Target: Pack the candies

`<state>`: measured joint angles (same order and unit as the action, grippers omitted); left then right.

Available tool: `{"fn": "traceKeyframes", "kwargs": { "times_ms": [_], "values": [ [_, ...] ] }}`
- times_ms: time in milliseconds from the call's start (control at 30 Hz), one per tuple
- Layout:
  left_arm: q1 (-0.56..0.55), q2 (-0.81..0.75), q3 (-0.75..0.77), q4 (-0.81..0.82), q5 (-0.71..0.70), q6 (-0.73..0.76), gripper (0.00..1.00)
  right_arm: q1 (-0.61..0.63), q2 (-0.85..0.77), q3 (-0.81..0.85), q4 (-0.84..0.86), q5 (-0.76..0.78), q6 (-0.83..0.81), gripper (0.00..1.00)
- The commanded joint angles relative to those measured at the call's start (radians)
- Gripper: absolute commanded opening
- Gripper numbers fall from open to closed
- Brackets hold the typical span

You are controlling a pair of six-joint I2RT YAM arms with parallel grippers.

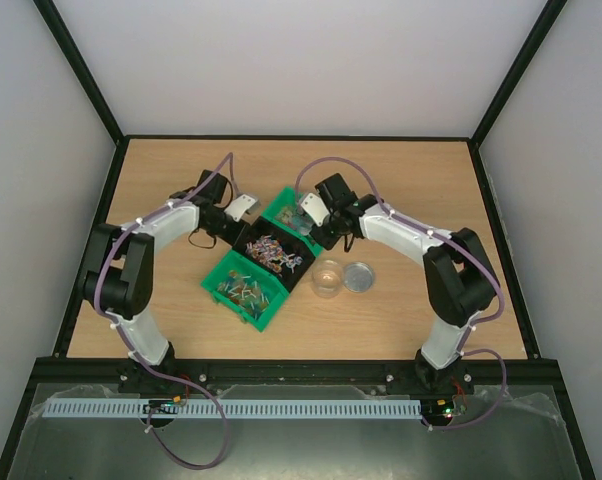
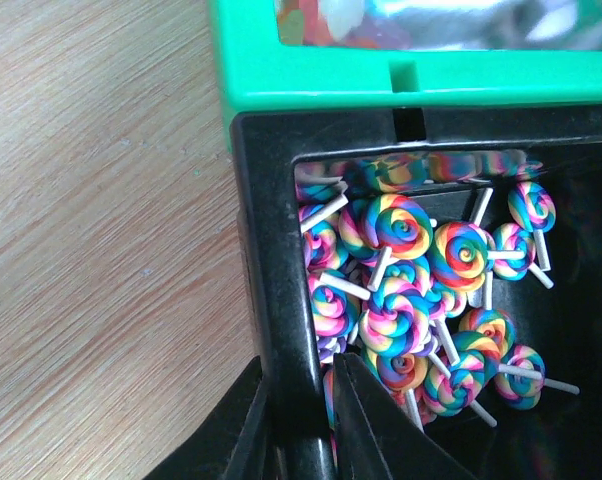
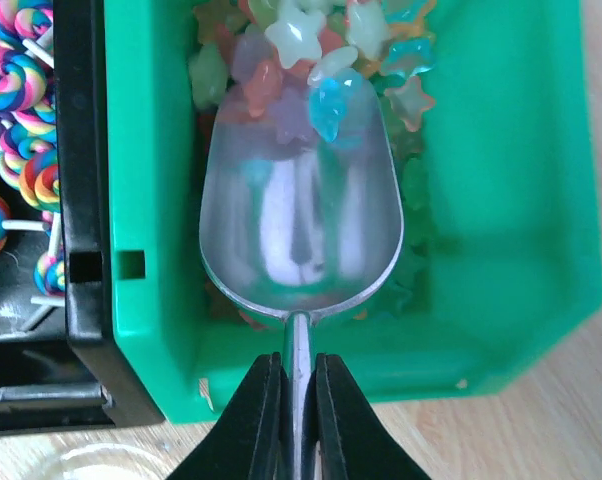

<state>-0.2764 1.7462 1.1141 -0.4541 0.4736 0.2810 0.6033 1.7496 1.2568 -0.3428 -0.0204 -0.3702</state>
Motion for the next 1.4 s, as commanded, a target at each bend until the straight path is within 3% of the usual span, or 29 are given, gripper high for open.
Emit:
{"fn": "traceKeyframes", "kwargs": {
  "times_ms": [0, 333, 533, 1000, 1267, 1367],
  "values": [
    [0.02, 0.027, 0.041, -0.024, 0.026, 0.021, 0.18, -0.008, 0.02, -0.033, 0.059, -0.112, -0.001, 0.01],
    [0.035, 0.045, 0.083, -0.042, 0.014, 0.059, 0.19, -0.045, 0.016, -0.092, 0.155, -0.159, -0.006, 0.01],
    [0.054, 0.053, 0.105, -0.05, 0.038, 0.038, 0.25, -0.062, -0.037, -0.238, 0.375, -0.219, 0.016, 0.01],
    [0.136, 0.04, 0.176, -0.119, 0.072, 0.047, 0.37, -0.084, -0.035, -0.305, 0.538, -0.261, 0.085, 0.01],
    [0.154, -0.003, 0.2, -0.143, 0.042, 0.109, 0.53, -0.137, -0.09, -0.395, 0.642, -0.325, 0.114, 0.01],
    [0.166, -0.012, 0.209, -0.144, 0.045, 0.1, 0.67, -0.146, -0.102, -0.428, 0.693, -0.354, 0.128, 0.01]
  ]
}}
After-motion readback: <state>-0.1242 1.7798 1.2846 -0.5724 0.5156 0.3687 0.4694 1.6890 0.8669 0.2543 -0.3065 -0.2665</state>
